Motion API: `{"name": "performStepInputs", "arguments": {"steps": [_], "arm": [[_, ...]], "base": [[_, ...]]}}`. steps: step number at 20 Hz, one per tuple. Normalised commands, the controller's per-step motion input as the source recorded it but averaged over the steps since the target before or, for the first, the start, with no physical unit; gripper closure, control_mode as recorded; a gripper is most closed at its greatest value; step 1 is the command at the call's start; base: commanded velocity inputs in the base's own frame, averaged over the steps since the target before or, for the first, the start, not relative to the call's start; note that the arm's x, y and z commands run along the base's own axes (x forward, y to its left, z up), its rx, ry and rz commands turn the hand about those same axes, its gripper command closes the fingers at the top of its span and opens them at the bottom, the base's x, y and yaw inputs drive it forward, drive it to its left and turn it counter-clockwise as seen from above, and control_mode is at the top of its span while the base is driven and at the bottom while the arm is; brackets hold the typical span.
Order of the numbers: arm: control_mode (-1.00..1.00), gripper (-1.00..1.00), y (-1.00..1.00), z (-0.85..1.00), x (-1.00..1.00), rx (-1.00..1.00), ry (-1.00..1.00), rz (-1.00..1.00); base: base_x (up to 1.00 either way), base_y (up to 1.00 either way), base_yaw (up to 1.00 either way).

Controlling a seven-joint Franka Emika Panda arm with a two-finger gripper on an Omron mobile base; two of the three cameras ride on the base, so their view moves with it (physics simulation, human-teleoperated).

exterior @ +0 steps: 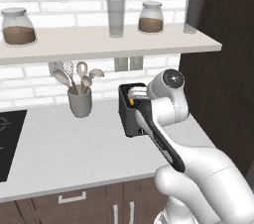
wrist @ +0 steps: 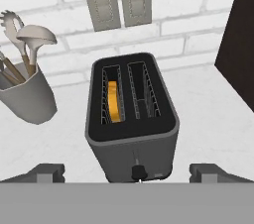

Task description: Start the toaster. Once the lever pops up, take the bread to the plate on the dining counter.

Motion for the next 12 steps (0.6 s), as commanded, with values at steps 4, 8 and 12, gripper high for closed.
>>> {"name": "performStepInputs", "arguments": {"steps": [4, 8, 12], "arm": [[-1.00, -1.00, 0.00, 0.00, 0.00, 0.00, 0.00, 0.00], [-1.00, -1.00, 0.00, 0.00, 0.00, 0.00, 0.00, 0.00], [-1.00, -1.00, 0.00, 0.00, 0.00, 0.00, 0.00, 0.00]], "base": [[0.00, 0.00, 0.00], [0.00, 0.00, 0.00], [0.00, 0.00, 0.00]]}}
